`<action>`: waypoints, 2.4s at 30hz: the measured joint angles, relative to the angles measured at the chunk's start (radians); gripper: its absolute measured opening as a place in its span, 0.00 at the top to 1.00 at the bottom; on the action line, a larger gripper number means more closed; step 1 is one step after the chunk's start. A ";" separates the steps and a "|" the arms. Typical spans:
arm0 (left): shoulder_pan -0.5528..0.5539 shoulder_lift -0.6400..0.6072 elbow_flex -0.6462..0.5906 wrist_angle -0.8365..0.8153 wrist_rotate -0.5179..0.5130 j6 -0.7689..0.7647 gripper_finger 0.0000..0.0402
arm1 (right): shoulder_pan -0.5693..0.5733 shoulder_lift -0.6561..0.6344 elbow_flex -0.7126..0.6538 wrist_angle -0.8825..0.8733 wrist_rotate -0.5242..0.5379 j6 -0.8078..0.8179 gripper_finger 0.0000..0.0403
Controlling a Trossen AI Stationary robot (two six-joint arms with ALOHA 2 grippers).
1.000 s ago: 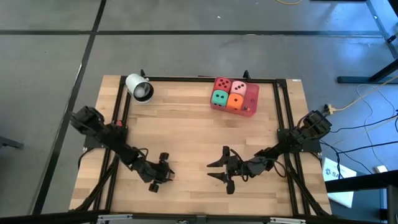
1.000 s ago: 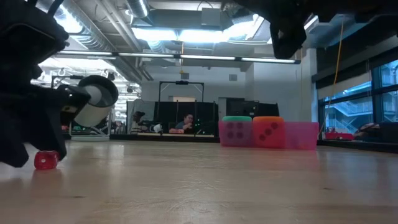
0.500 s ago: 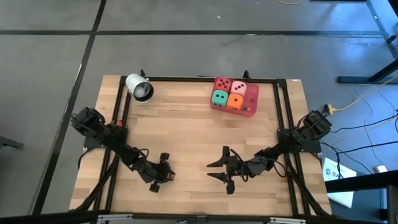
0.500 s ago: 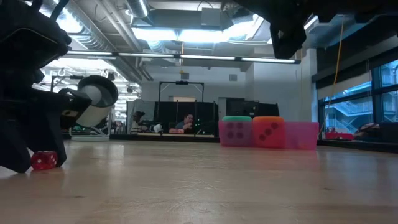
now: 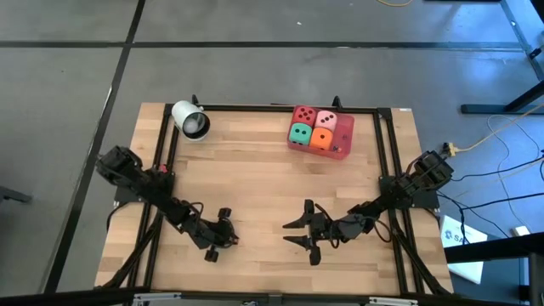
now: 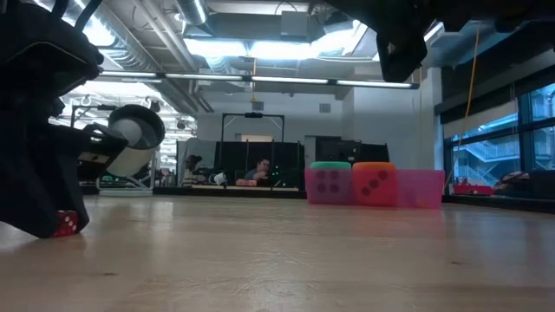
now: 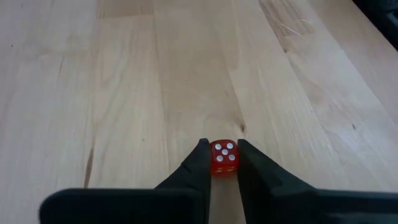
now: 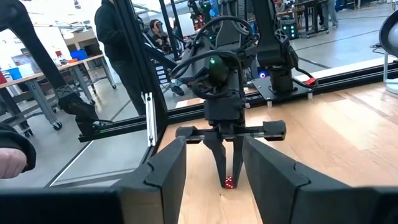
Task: Pick & Place Dice
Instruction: Put the small red dice into the red bin
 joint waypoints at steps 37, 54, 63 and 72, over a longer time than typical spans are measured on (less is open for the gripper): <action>0.356 -0.440 -0.003 -0.029 -0.236 0.745 0.92 | -0.292 0.000 0.000 -0.003 -0.161 0.256 0.60; 0.427 -0.369 0.189 -0.243 -0.226 0.840 0.91 | -0.517 0.000 -0.001 -0.069 -0.422 0.372 0.60; 0.447 -0.289 0.241 -0.245 -0.206 0.869 0.91 | -0.534 0.000 -0.001 -0.073 -0.450 0.371 0.60; 0.449 -0.236 0.310 -0.286 -0.207 0.891 0.91 | -0.534 0.000 -0.001 -0.066 -0.474 0.372 0.60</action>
